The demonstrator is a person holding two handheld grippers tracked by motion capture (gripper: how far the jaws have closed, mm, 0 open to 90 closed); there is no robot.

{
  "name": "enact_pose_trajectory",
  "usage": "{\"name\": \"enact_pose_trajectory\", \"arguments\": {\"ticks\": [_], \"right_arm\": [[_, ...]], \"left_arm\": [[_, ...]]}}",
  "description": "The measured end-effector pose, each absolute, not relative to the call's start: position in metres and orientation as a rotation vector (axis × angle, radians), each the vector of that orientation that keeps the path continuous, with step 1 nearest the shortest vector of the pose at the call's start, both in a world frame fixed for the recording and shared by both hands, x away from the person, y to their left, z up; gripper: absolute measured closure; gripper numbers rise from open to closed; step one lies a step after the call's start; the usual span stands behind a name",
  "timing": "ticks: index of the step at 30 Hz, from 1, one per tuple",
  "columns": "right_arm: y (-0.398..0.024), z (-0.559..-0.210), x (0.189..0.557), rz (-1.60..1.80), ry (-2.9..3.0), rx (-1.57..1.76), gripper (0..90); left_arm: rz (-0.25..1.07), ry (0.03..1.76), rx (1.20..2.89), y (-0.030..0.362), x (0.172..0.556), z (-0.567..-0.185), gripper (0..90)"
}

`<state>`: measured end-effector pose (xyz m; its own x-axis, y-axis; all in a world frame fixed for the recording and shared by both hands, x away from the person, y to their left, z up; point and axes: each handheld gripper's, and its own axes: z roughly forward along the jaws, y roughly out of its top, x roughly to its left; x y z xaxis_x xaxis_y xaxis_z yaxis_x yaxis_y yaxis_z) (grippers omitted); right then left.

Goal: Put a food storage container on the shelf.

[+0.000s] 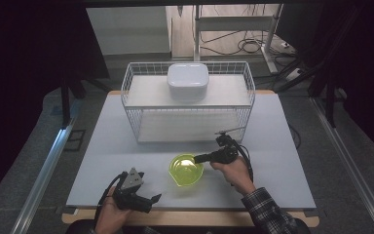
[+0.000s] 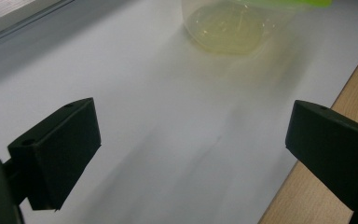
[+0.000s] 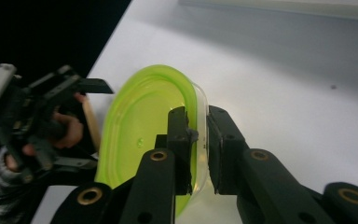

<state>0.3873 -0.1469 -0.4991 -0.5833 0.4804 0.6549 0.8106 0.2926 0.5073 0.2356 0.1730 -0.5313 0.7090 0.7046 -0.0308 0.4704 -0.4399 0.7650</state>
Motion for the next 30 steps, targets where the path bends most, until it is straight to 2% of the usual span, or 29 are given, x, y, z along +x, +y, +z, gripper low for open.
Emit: {"name": "enact_pose_trajectory", "arguments": {"ticks": [13, 30], "right_arm": [[-0.152, -0.49, 0.382, -1.244, -2.155, -1.158, 82.0], [-0.162, -0.445, 0.377, -1.373, -2.135, -1.141, 82.0]], "left_arm": [[0.384, 0.894, 2.117, 0.173, 0.236, -0.531, 2.6], [0.404, 0.912, 2.063, 0.177, 0.235, -0.528, 0.7]]}}
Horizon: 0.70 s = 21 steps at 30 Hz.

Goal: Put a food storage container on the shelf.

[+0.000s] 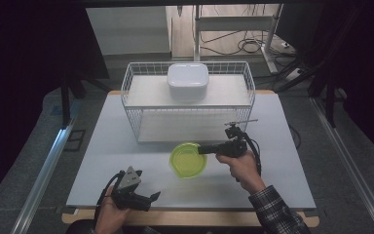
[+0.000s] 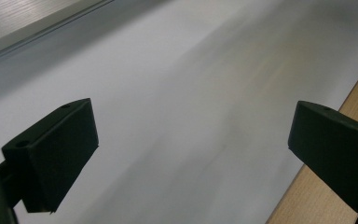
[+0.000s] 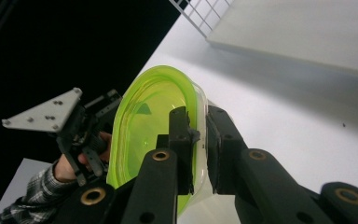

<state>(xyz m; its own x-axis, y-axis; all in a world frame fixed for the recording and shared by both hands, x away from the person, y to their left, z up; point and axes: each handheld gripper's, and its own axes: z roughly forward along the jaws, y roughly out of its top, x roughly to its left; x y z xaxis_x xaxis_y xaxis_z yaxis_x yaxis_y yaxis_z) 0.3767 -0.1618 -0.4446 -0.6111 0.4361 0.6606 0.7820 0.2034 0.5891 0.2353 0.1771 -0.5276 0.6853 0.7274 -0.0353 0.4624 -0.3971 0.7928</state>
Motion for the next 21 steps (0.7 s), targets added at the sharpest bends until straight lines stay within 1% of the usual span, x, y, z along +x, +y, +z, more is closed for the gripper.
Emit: {"name": "enact_pose_trajectory", "arguments": {"ticks": [21], "right_arm": [[-0.168, -0.374, 0.387, -1.532, -2.134, -1.12, 81.9]], "left_arm": [[0.432, 0.913, 2.049, 0.178, 0.235, -0.527, 0.0]]}}
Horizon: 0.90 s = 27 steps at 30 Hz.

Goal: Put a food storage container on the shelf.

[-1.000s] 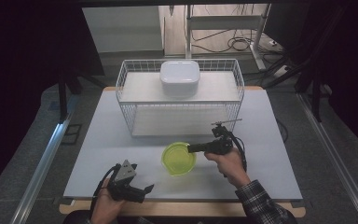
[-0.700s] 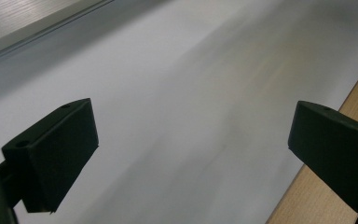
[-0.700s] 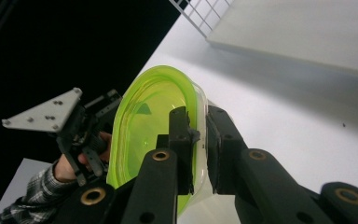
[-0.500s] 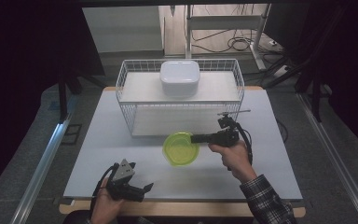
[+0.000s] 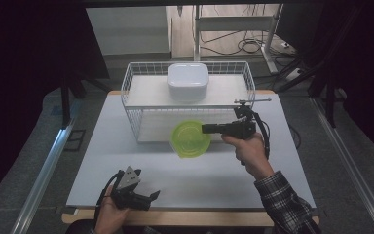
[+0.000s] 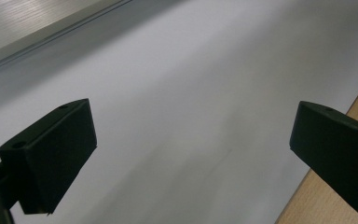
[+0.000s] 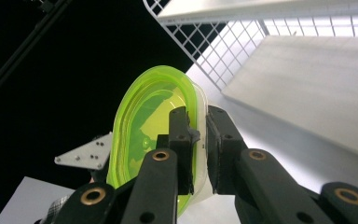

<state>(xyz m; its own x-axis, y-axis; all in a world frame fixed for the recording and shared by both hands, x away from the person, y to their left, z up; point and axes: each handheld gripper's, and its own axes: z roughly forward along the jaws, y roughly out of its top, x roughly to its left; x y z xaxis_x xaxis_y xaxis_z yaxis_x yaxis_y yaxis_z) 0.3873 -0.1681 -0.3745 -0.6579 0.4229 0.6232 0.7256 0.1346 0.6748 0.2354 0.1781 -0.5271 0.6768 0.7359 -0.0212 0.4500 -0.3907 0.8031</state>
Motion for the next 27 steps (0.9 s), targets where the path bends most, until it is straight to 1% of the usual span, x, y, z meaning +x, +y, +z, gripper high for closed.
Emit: {"name": "enact_pose_trajectory", "arguments": {"ticks": [27], "right_arm": [[-0.164, -0.307, 0.408, -1.681, -2.062, -1.151, 81.9]], "left_arm": [[0.425, 0.914, 2.048, 0.178, 0.236, -0.527, 0.0]]}}
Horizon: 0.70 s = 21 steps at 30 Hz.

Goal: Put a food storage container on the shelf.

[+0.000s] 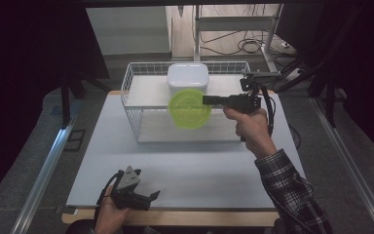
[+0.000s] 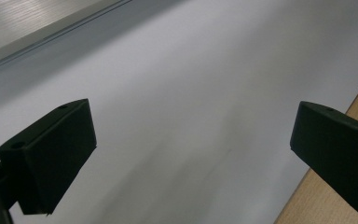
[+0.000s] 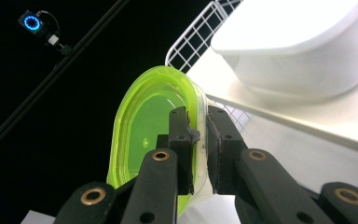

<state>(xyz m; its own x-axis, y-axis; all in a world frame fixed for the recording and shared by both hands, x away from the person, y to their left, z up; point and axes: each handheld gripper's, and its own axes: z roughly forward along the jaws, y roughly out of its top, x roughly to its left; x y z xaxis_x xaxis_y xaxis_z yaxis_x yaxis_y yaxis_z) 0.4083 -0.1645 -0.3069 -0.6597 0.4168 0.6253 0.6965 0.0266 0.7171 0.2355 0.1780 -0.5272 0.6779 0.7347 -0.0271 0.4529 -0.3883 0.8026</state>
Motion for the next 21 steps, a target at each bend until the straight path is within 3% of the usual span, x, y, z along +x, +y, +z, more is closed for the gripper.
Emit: {"name": "enact_pose_trajectory", "arguments": {"ticks": [21], "right_arm": [[-0.151, -0.25, 0.436, -1.797, -2.022, -1.291, 81.9]], "left_arm": [[0.412, 0.915, 2.049, 0.178, 0.235, -0.527, 0.0]]}}
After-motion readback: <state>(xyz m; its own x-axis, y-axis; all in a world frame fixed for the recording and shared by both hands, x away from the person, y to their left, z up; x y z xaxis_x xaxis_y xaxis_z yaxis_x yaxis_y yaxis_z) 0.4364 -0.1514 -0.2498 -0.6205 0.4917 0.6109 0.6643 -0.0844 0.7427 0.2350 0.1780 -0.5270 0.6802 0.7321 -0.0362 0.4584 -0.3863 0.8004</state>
